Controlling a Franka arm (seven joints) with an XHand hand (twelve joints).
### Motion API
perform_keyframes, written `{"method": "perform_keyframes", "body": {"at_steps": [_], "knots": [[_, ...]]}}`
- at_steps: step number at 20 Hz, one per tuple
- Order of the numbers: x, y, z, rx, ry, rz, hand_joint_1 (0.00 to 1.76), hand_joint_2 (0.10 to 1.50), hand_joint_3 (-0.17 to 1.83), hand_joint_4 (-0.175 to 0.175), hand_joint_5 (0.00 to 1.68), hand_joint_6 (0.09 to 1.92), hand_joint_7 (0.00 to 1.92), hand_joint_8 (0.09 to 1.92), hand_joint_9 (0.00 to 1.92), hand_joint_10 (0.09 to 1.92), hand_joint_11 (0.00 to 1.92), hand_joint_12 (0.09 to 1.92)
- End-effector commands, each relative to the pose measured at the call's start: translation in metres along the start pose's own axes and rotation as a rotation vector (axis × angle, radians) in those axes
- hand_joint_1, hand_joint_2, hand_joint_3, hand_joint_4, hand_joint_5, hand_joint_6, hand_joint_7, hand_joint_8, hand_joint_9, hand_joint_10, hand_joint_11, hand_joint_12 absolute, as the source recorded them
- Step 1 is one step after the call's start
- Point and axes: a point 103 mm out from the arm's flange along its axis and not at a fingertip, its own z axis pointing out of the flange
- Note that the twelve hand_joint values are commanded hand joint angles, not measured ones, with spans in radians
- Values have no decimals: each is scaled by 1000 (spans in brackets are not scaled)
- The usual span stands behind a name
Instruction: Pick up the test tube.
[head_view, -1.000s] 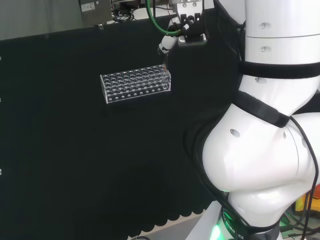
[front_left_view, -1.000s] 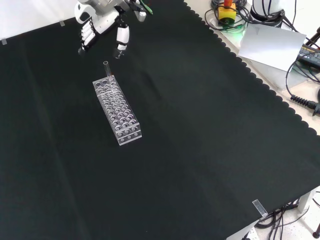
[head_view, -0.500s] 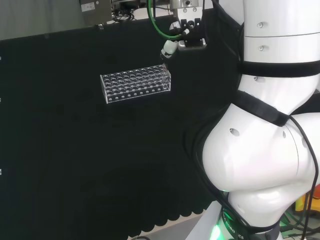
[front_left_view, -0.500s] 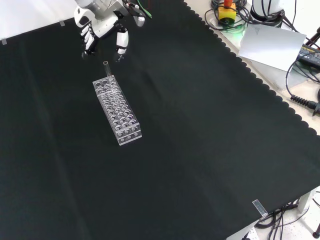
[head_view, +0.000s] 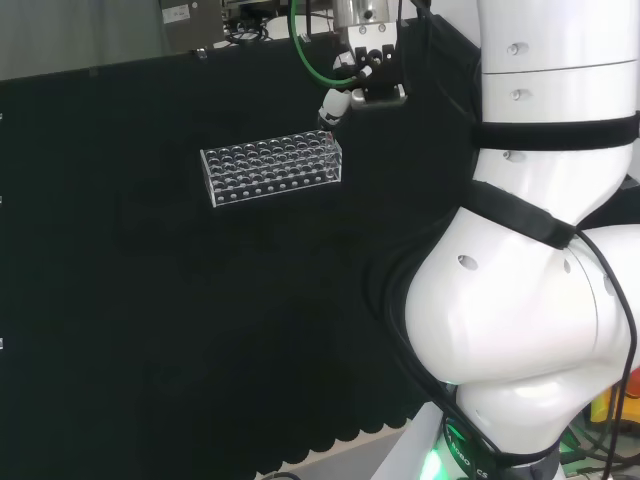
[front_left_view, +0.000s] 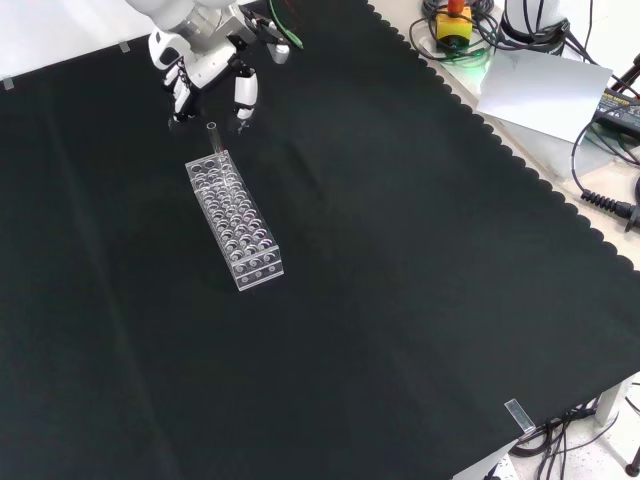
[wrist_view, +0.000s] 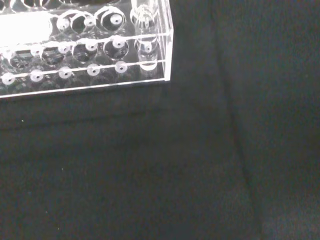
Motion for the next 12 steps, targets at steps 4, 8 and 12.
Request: {"method": "perform_keyframes", "body": {"at_steps": [4, 8, 12], "knots": [[9, 5, 5, -5, 3, -9, 814, 792, 451, -116, 408, 87, 669, 896, 556, 815, 214, 1514], [16, 6, 5, -37, 2, -20, 869, 769, 493, -117, 457, 87, 755, 862, 668, 759, 323, 1463], [20, 8, 3, -58, -1, -27, 917, 752, 528, -118, 561, 153, 858, 825, 748, 710, 384, 1427]]}}
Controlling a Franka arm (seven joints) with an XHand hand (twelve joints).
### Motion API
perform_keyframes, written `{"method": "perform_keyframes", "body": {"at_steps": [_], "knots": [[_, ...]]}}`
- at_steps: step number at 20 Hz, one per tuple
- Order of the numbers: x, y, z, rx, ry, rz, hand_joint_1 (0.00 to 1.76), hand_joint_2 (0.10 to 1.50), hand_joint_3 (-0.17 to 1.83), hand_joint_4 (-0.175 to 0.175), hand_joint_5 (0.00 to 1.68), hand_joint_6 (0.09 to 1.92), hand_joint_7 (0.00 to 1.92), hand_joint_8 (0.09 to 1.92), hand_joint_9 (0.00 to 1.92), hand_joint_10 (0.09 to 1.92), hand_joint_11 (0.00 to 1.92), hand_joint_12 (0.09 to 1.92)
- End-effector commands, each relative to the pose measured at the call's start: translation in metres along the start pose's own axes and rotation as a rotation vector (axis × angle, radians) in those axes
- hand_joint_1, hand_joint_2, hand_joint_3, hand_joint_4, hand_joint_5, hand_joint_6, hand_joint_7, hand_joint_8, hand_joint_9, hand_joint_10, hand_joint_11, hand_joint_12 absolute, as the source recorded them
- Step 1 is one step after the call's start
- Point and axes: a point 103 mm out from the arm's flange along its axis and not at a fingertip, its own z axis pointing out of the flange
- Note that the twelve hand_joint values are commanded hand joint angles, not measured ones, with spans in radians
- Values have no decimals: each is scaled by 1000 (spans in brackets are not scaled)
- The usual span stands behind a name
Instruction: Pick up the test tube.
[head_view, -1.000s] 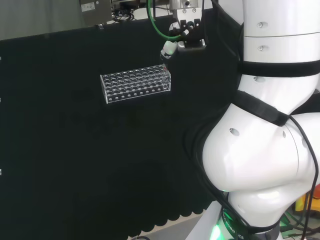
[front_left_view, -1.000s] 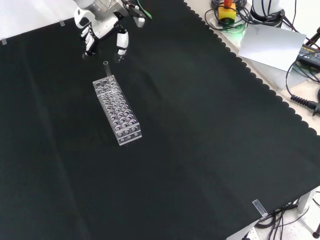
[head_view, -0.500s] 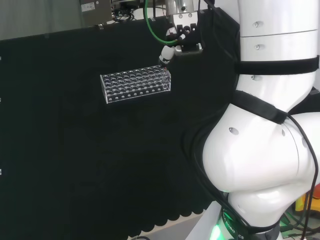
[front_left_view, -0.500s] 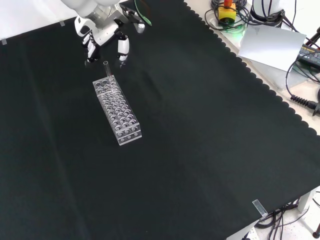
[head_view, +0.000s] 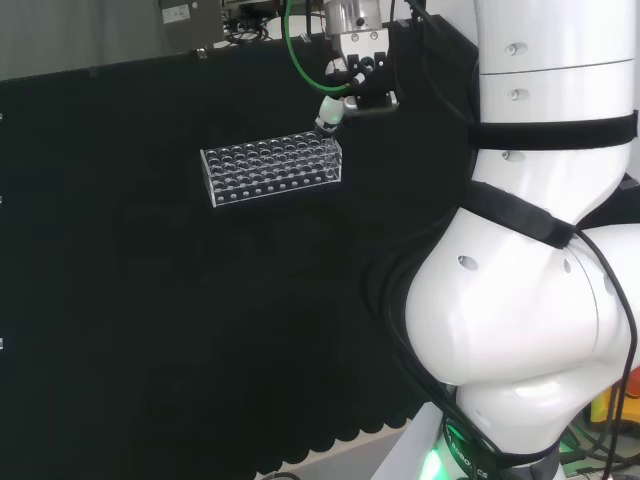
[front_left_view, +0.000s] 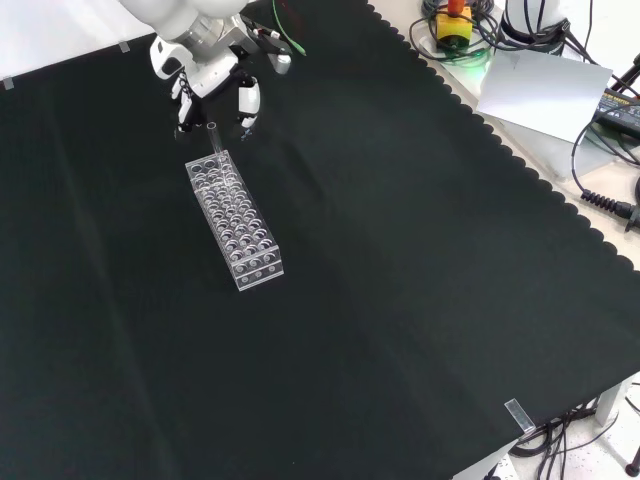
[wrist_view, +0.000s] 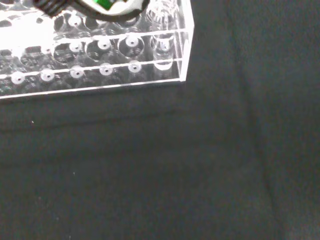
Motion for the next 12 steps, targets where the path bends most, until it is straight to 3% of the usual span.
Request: {"method": "perform_keyframes", "body": {"at_steps": [1, 6, 12], "knots": [[9, 2, -3, -35, 0, -14, 925, 747, 540, -119, 572, 198, 886, 812, 765, 694, 392, 1421], [12, 5, -6, -49, -7, -19, 942, 734, 579, -129, 556, 515, 969, 806, 818, 664, 416, 1413], [13, 9, -6, -48, -19, -5, 977, 719, 607, -164, 765, 663, 1110, 782, 913, 642, 452, 1397]]}}
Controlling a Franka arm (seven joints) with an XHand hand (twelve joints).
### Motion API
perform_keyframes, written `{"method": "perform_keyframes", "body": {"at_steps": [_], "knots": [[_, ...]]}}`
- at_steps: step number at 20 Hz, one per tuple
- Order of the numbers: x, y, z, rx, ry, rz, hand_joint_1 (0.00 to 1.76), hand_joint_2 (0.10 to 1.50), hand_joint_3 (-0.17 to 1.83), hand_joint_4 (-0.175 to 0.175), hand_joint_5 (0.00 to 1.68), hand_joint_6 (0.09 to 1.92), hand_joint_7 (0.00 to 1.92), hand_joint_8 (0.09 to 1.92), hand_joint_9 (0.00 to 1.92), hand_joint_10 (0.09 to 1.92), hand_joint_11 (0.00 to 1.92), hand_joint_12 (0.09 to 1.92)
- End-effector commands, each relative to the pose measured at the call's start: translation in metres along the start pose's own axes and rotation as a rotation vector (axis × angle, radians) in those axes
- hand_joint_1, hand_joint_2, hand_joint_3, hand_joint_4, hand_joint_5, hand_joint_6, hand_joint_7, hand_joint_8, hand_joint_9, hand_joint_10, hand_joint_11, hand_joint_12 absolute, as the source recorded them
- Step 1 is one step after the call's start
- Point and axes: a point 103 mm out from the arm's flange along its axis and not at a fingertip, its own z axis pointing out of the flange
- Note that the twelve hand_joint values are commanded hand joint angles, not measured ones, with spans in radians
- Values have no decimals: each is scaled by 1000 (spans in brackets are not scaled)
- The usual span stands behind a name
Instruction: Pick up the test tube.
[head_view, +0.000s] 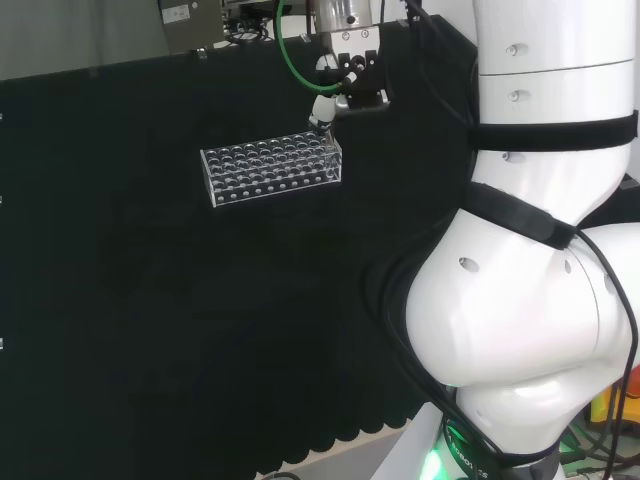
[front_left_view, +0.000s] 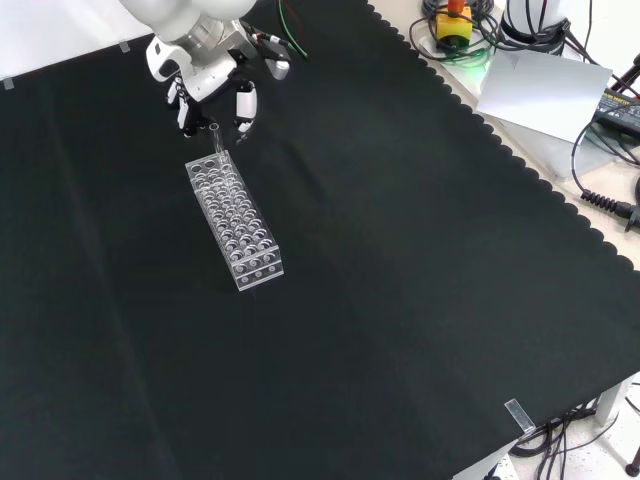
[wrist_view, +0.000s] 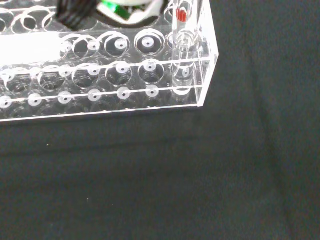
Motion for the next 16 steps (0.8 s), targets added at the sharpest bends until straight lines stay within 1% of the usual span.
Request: {"method": "perform_keyframes", "body": {"at_steps": [1, 3, 6, 7, 8, 9, 11, 12, 14, 16], "knots": [[2, 3, 1, -1, -10, 14, 982, 716, 612, -168, 787, 668, 1129, 776, 927, 635, 458, 1395], [3, 3, 1, -6, 1, 19, 995, 709, 626, -174, 828, 670, 1170, 756, 961, 619, 477, 1385], [2, 5, 2, -39, 18, 26, 1042, 688, 655, -175, 916, 646, 1277, 687, 1047, 576, 532, 1352], [2, 5, 2, -57, 24, 31, 1088, 755, 549, -159, 993, 708, 1338, 650, 1101, 558, 564, 1342], [2, 5, 1, -82, 32, 37, 1132, 807, 448, -163, 1073, 716, 1418, 604, 1186, 527, 613, 1320], [3, 5, 0, -107, 45, 43, 1163, 829, 388, -168, 1141, 687, 1488, 566, 1267, 500, 672, 1288], [3, 4, -3, -164, 73, 53, 1196, 816, 374, -174, 1237, 597, 1593, 508, 1397, 450, 803, 1216], [4, 3, -6, -188, 80, 55, 1277, 845, 293, -175, 1249, 565, 1628, 480, 1364, 475, 869, 1180], [4, 2, -11, -237, 111, 64, 1369, 974, 100, -175, 1099, 690, 1663, 463, 1217, 723, 1012, 1102], [2, 0, -16, -270, 142, 70, 1394, 1034, 25, -175, 1019, 765, 1674, 476, 1144, 865, 1124, 1032]]}}
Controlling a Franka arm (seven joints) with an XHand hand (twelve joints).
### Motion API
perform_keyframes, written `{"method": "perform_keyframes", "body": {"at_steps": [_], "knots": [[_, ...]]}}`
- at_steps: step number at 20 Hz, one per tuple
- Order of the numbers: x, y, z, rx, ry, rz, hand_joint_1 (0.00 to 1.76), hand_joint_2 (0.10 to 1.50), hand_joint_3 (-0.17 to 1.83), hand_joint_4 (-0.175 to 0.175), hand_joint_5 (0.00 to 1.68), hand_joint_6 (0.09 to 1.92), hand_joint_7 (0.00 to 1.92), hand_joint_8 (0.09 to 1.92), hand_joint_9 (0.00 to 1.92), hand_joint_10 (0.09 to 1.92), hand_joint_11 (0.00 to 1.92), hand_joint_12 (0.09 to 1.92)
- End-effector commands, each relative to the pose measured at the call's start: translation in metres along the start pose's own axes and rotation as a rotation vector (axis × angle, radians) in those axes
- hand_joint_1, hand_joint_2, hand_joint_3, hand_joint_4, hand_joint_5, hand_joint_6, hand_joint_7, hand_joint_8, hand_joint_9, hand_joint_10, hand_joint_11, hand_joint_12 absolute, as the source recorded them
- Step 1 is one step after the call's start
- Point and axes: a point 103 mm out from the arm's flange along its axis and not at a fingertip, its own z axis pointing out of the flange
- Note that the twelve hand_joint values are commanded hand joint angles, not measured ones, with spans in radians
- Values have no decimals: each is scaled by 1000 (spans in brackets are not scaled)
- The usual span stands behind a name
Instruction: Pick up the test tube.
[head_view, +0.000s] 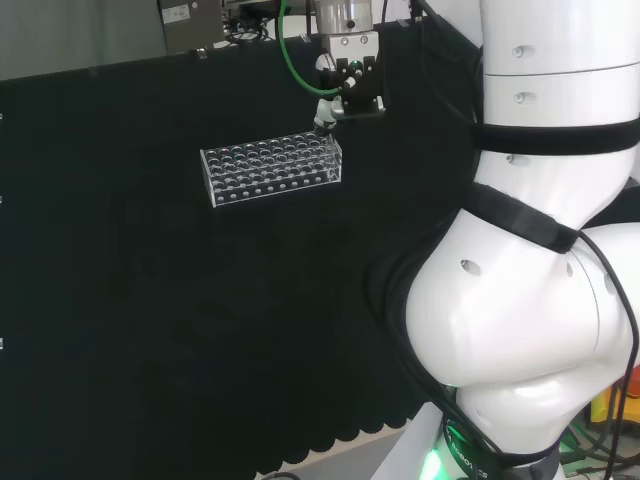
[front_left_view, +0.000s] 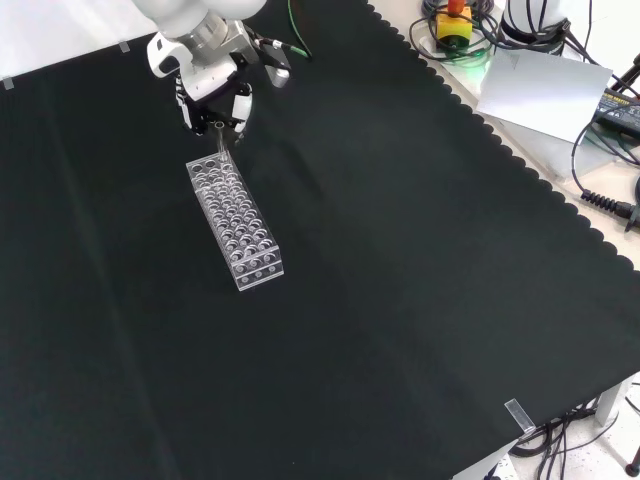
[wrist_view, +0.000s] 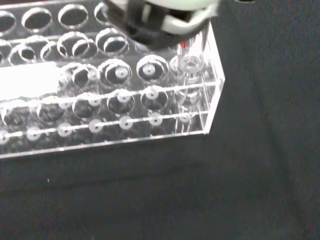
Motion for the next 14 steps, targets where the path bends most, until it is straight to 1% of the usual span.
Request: {"method": "perform_keyframes", "body": {"at_steps": [1, 2, 4, 5, 6, 9, 14], "knots": [[-1, -3, -21, -174, 107, 36, 1398, 1045, 12, -175, 1004, 776, 1677, 484, 1129, 897, 1157, 1012], [-1, -3, -24, -181, 110, 34, 1334, 1029, -8, -175, 1112, 666, 1687, 488, 1243, 831, 1189, 993], [-1, -3, -27, -187, 117, 31, 1255, 1010, -62, -175, 1306, 418, 1718, 458, 1472, 579, 1245, 931], [-1, -3, -29, -188, 122, 29, 1240, 1019, -108, -175, 1363, 334, 1735, 433, 1542, 477, 1263, 908], [-2, -3, -31, -186, 126, 27, 1233, 1027, -140, -175, 1396, 284, 1746, 416, 1584, 416, 1274, 894], [-4, -6, -41, -189, 138, 23, 1228, 1034, -172, -175, 1427, 237, 1762, 398, 1628, 356, 1290, 882], [-9, -12, -61, -196, 188, 31, 1228, 1035, -175, -175, 1434, 226, 1766, 393, 1639, 343, 1292, 880]]}}
